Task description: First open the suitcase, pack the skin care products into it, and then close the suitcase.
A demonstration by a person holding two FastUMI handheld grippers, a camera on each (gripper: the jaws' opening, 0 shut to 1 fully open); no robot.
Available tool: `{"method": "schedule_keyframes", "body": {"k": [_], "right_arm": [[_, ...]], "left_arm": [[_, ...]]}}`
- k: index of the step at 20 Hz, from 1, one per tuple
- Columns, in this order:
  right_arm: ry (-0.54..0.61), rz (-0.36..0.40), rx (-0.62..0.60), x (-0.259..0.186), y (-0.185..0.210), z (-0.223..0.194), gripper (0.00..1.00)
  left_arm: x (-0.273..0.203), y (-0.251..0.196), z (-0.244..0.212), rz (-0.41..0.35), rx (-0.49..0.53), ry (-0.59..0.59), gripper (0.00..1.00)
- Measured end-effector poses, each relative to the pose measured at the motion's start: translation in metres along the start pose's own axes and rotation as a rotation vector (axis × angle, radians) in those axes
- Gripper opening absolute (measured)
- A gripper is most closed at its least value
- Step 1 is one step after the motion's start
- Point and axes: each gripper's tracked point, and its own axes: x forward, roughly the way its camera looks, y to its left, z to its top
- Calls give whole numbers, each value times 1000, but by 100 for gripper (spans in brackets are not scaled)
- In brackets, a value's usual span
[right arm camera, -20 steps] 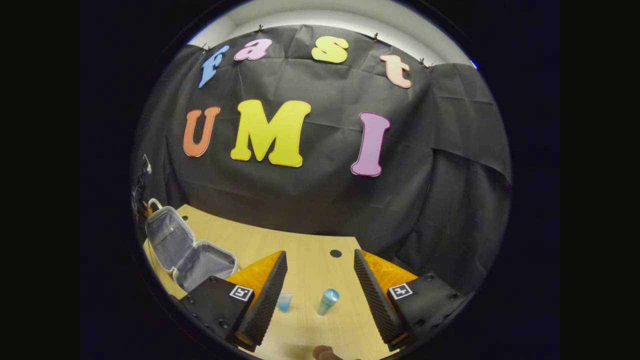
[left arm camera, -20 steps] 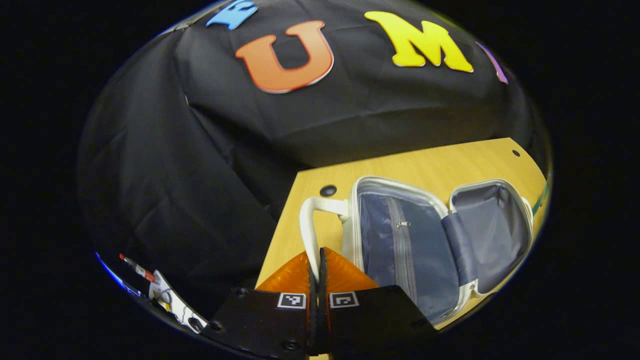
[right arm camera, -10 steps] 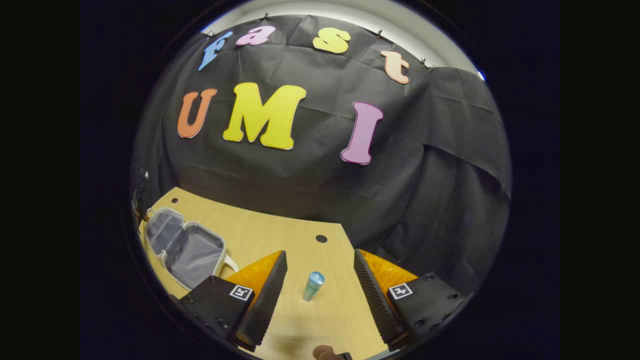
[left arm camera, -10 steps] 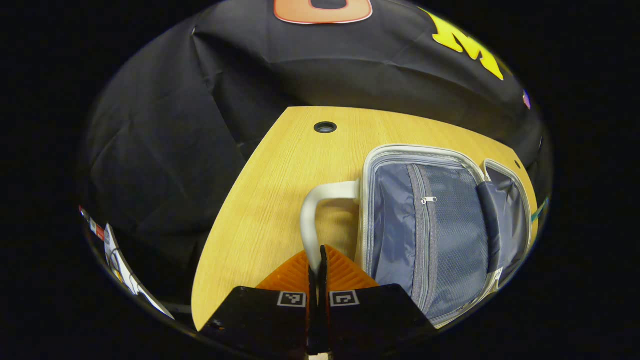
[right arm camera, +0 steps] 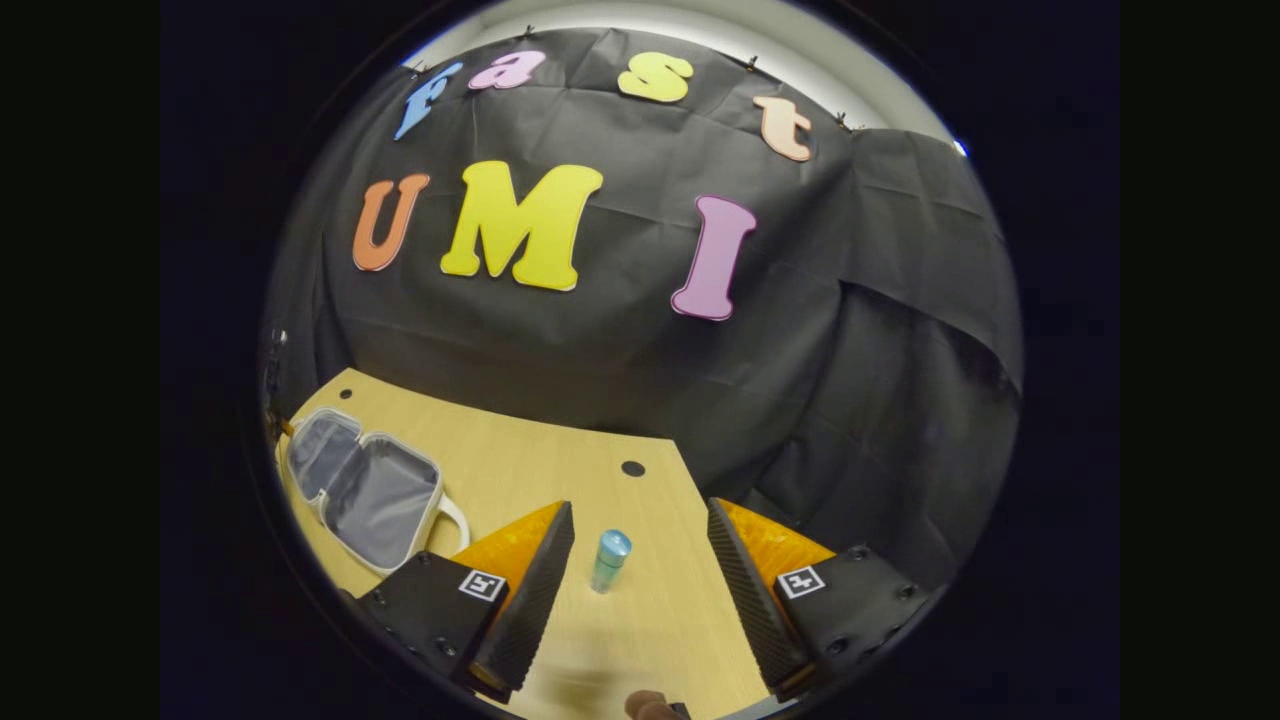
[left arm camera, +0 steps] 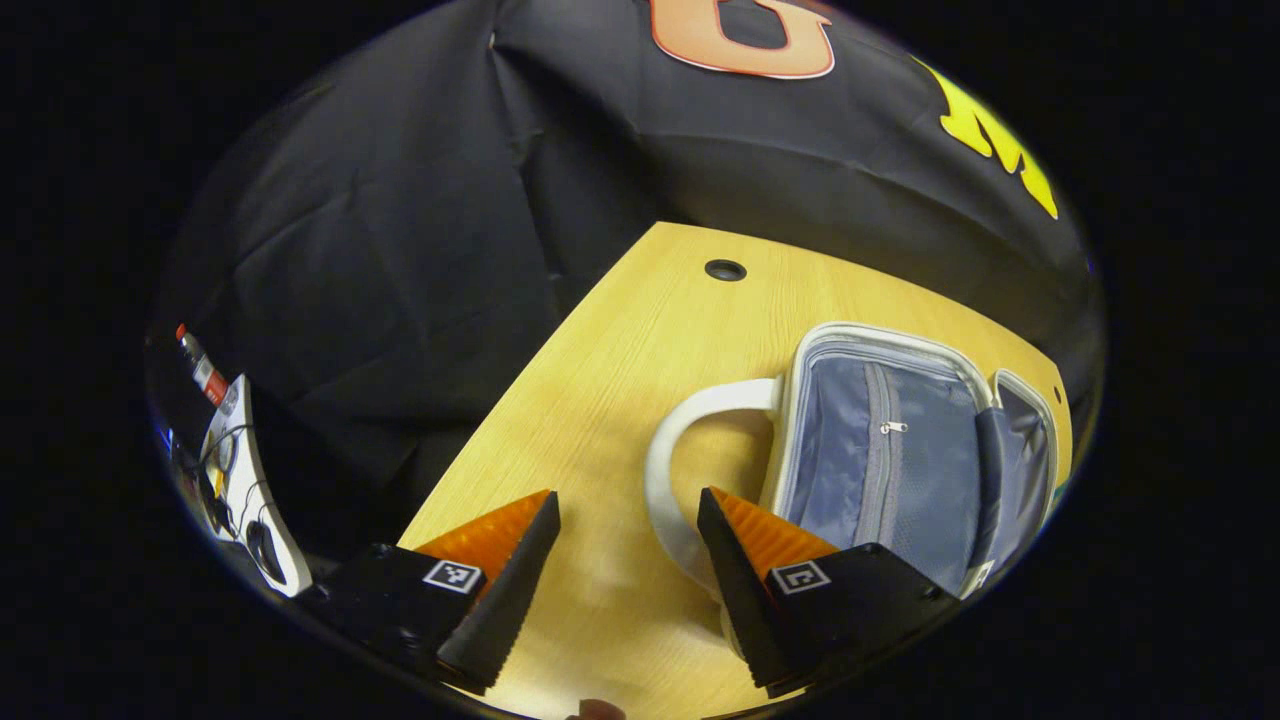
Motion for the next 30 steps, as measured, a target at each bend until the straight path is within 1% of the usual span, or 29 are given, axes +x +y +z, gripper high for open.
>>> {"method": "schedule_keyframes", "body": {"k": [2,3,4,5,6,8,9,11,15,19,20,22,24,27,30], "right_arm": [[-1,18,7,1,-5,-7,80],[-7,31,4,1,-7,-8,80],[-17,44,-8,1,-11,-10,80],[-27,62,-23,1,-13,-11,80],[-39,78,-36,3,-18,-11,80],[-57,118,-48,6,-25,-12,80],[-62,133,-53,9,-29,-12,80],[-59,163,-49,15,-40,-15,80],[-52,208,-43,27,-64,-25,80],[-22,226,-40,39,-92,-41,80],[-15,231,-38,42,-99,-45,80],[2,236,-41,48,-113,-53,80],[23,237,-47,55,-124,-63,80],[53,243,-65,62,-138,-80,80],[91,242,-102,69,-149,-100,80]], "left_arm": [[-22,-14,3,-9,-4,-53,93],[-33,-24,6,-15,0,-80,93],[-48,-36,9,-20,7,-109,96],[-63,-53,10,-40,12,-134,100],[-74,-77,11,-60,19,-154,98],[-97,-121,9,-103,31,-189,100],[-108,-147,8,-124,36,-203,98],[-134,-206,2,-166,55,-220,99],[-175,-327,-24,-301,109,-239,99],[-197,-436,-61,-434,181,-205,98],[-199,-454,-69,-450,206,-196,99],[-176,-492,-88,-479,251,-172,99],[-151,-504,-97,-507,272,-154,99],[-108,-524,-114,-504,267,-131,100],[-83,-553,-127,-479,254,-115,99]]}}
